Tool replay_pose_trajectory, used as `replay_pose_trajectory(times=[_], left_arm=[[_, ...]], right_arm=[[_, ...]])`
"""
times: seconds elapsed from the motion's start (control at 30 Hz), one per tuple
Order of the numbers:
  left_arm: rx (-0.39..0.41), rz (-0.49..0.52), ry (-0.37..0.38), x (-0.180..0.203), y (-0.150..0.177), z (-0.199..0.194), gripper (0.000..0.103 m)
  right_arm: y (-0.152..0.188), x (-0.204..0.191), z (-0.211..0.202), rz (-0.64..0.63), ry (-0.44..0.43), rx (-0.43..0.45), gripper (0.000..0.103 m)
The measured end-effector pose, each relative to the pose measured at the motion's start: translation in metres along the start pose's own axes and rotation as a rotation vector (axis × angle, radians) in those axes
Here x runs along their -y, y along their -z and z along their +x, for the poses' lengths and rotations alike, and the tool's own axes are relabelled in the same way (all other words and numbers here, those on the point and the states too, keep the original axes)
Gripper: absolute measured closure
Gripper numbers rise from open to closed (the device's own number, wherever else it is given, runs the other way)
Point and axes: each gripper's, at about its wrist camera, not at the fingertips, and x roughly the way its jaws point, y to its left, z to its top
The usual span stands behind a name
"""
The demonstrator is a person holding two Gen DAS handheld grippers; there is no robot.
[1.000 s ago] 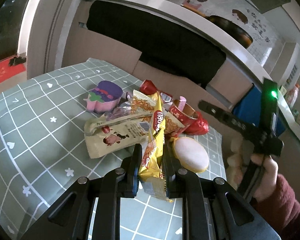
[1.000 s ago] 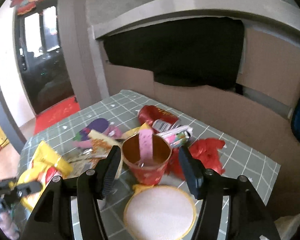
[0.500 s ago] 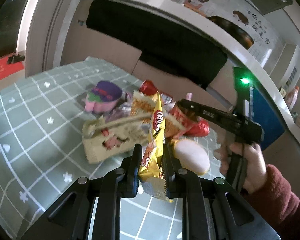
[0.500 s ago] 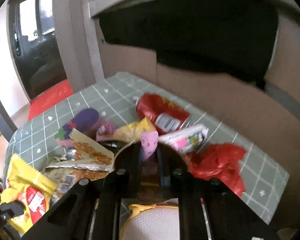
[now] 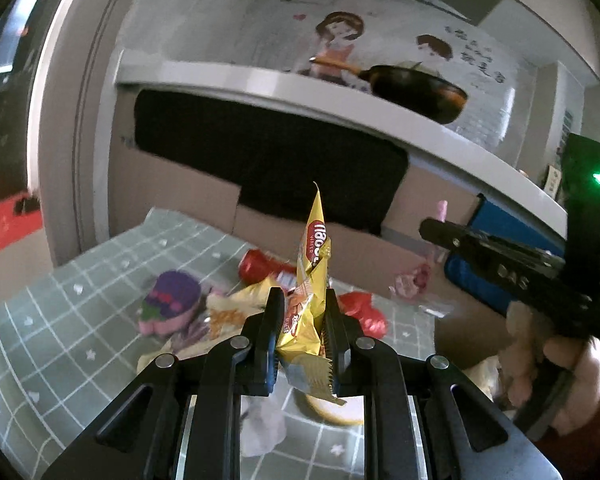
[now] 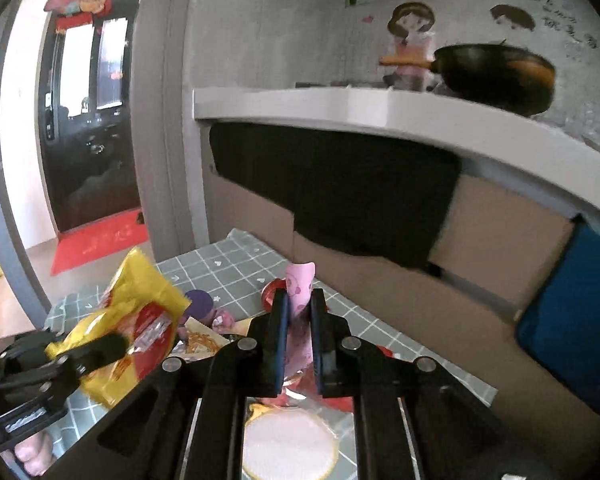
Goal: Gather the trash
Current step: 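Lift the yellow chip bag with the left gripper while the right gripper grasps the pink wrapper, then carry both items over the trash bin and open both grippers to drop them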
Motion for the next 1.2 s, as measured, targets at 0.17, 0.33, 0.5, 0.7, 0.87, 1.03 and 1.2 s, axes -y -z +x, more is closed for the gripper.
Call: replay_pose_trajectory(times=[0.17, 0.33, 0.5, 0.7, 0.87, 1.03, 1.2], left_arm=[[0.045, 0.060, 0.022, 0.031, -0.008, -0.013, 0.084], [0.048, 0.085, 0.086, 0.064, -0.011, -0.015, 0.084], [0.044, 0.141, 0.164, 0.113, -0.006, -0.015, 0.084], [-0.007, 0.190, 0.295, 0.178, 0.008, -0.004, 0.084], [-0.089, 0.220, 0.384, 0.227, 0.031, 0.017, 0.084], [-0.157, 0.243, 0.437, 0.262, 0.057, 0.040, 0.084], [-0.241, 0.257, 0.450, 0.286, 0.079, 0.067, 0.084]], right_arm=[[0.009, 0.018, -0.045, 0.031, 0.021, 0.043, 0.093], [0.023, 0.041, -0.093, 0.076, 0.057, 0.088, 0.093], [0.046, 0.063, -0.143, 0.108, 0.113, 0.116, 0.093], [0.079, 0.102, -0.196, 0.173, 0.216, 0.151, 0.093], [0.107, 0.139, -0.227, 0.229, 0.307, 0.149, 0.093], [0.137, 0.171, -0.242, 0.291, 0.367, 0.136, 0.093], [0.160, 0.197, -0.236, 0.357, 0.370, 0.110, 0.093]])
